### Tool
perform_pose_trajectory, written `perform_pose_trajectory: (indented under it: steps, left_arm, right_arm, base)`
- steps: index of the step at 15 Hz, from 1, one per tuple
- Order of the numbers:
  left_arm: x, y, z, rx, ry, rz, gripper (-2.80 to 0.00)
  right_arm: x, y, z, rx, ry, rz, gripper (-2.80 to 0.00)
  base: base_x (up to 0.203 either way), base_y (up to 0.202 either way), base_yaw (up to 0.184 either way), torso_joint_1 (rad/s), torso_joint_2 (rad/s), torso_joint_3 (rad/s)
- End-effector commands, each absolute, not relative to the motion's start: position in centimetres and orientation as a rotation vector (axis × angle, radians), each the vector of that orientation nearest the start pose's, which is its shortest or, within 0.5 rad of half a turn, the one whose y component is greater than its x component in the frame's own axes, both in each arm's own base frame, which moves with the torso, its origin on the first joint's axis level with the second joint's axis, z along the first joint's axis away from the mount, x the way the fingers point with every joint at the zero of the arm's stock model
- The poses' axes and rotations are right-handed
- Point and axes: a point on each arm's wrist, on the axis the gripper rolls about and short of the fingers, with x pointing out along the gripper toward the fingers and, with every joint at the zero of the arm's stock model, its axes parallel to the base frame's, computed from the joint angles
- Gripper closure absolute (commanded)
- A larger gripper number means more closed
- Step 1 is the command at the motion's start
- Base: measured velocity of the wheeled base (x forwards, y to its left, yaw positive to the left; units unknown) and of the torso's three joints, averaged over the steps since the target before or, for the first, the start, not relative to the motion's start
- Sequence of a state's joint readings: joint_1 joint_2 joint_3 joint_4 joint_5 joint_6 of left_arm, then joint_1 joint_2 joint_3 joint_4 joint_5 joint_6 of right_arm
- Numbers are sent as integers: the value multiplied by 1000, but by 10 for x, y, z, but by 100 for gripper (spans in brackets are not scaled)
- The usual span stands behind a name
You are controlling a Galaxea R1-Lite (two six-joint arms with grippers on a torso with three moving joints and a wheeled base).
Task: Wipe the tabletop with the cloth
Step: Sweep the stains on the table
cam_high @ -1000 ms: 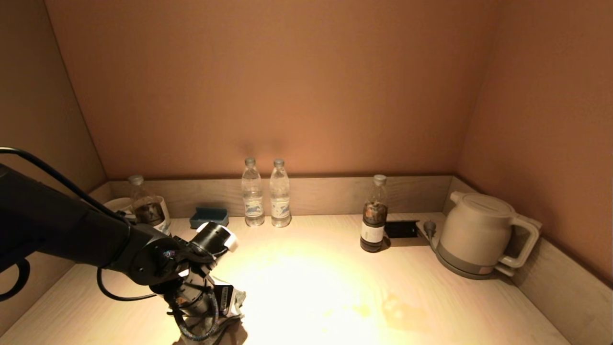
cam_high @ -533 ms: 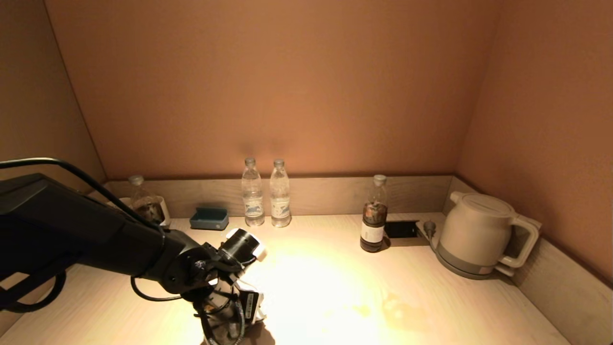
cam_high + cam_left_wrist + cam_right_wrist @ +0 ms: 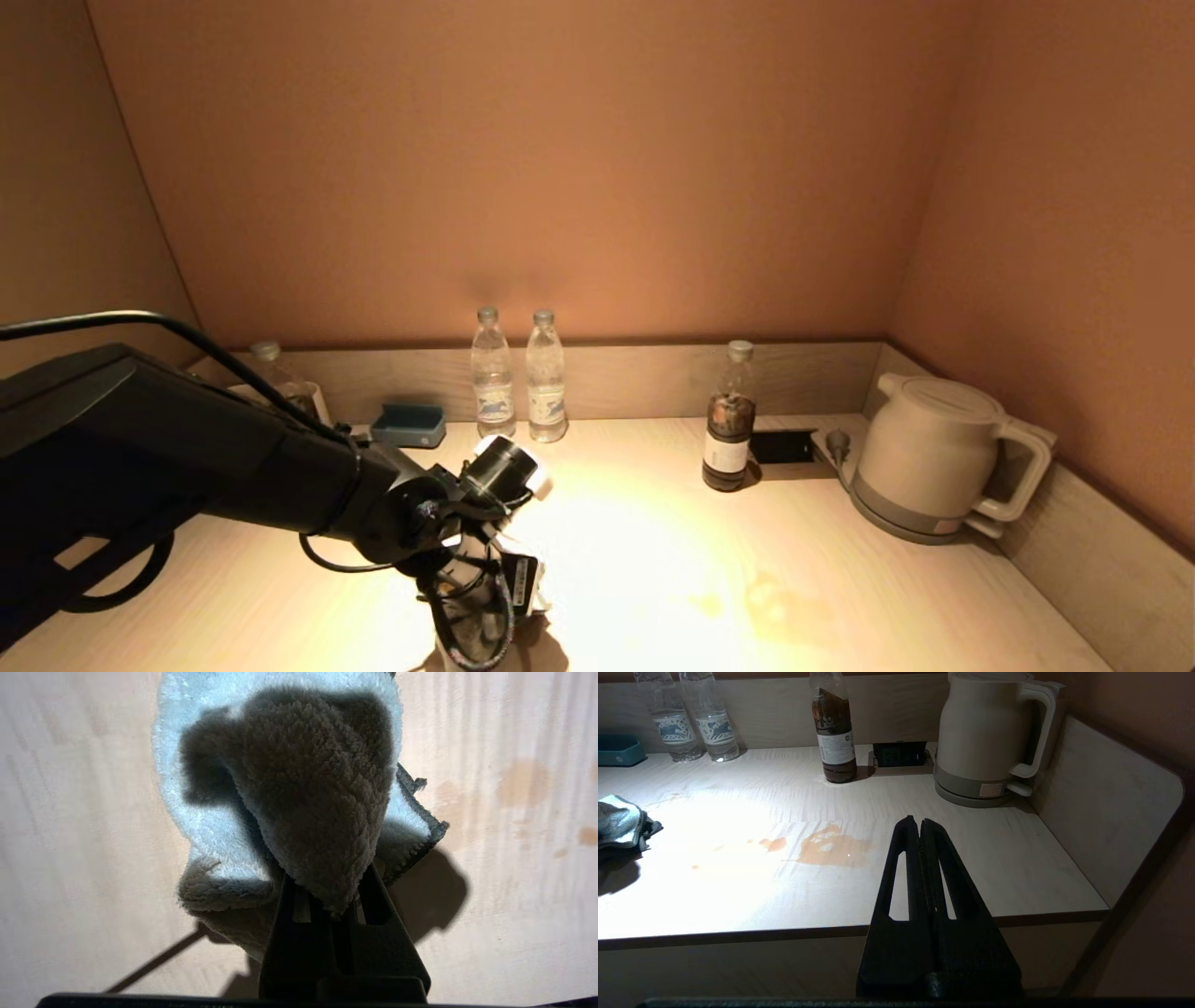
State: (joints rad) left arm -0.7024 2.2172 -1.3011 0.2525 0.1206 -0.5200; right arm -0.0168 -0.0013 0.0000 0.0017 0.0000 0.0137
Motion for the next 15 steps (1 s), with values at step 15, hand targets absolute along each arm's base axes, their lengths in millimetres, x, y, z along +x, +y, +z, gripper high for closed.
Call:
perform_pose_trajectory:
  steps: [15]
  left_arm:
    - [323, -119, 118, -285, 992, 476, 0]
  right_arm:
    - [-23, 0, 75, 14, 1, -15, 0]
  base:
    - [0, 0, 0, 0, 0, 0]
